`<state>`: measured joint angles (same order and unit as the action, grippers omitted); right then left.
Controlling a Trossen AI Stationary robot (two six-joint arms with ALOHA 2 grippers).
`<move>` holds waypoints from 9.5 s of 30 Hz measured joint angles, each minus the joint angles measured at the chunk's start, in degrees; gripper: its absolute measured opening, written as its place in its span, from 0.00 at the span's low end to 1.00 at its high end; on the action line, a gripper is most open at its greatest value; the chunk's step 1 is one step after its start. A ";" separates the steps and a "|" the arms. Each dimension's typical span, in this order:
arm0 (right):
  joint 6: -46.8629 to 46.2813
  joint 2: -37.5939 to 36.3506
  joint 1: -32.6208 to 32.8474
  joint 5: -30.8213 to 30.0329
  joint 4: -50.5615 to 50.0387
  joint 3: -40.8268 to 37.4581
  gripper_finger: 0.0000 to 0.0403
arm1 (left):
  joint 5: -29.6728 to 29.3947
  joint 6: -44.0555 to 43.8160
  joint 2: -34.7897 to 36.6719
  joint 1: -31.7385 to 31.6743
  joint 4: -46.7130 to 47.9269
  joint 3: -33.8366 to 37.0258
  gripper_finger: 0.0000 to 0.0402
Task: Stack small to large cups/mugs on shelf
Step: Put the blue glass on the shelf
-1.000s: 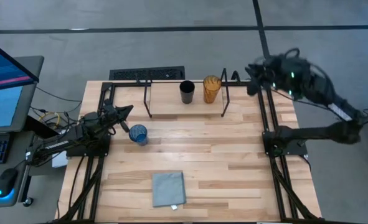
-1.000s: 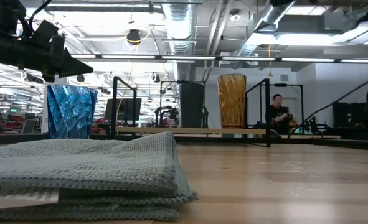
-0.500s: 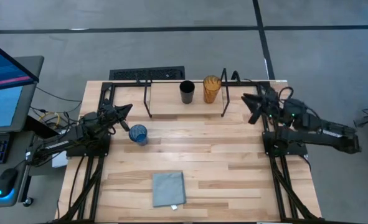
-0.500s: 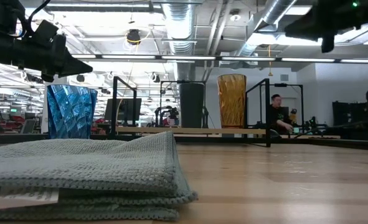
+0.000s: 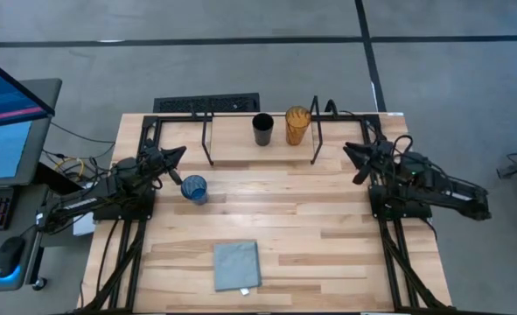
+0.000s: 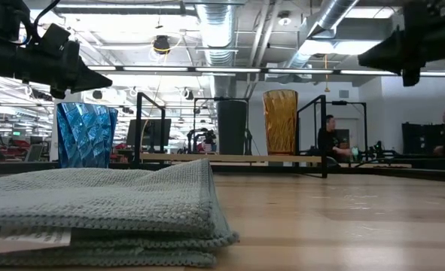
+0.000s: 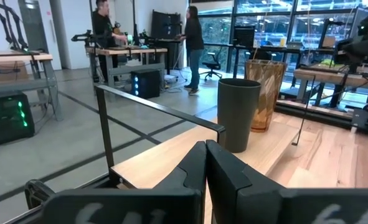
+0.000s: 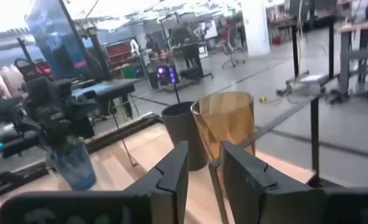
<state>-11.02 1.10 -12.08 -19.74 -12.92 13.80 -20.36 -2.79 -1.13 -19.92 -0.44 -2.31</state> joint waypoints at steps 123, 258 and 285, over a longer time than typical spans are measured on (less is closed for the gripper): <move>-0.49 -0.31 -0.83 -1.43 9.99 -11.29 0.28 | 25.15 -9.44 -52.78 0.00 38.77 -30.22 0.28; -0.44 -0.33 -0.83 -1.30 9.99 -11.29 0.28 | 24.39 14.72 -108.76 -22.80 61.13 -98.64 0.01; 0.54 -0.31 -0.81 -1.29 9.99 -11.29 0.28 | 23.58 15.70 -109.70 -21.83 56.39 -95.29 0.01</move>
<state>-10.48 0.80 -12.88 -21.04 -2.94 2.50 3.22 12.91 -110.83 -41.75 55.95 -97.60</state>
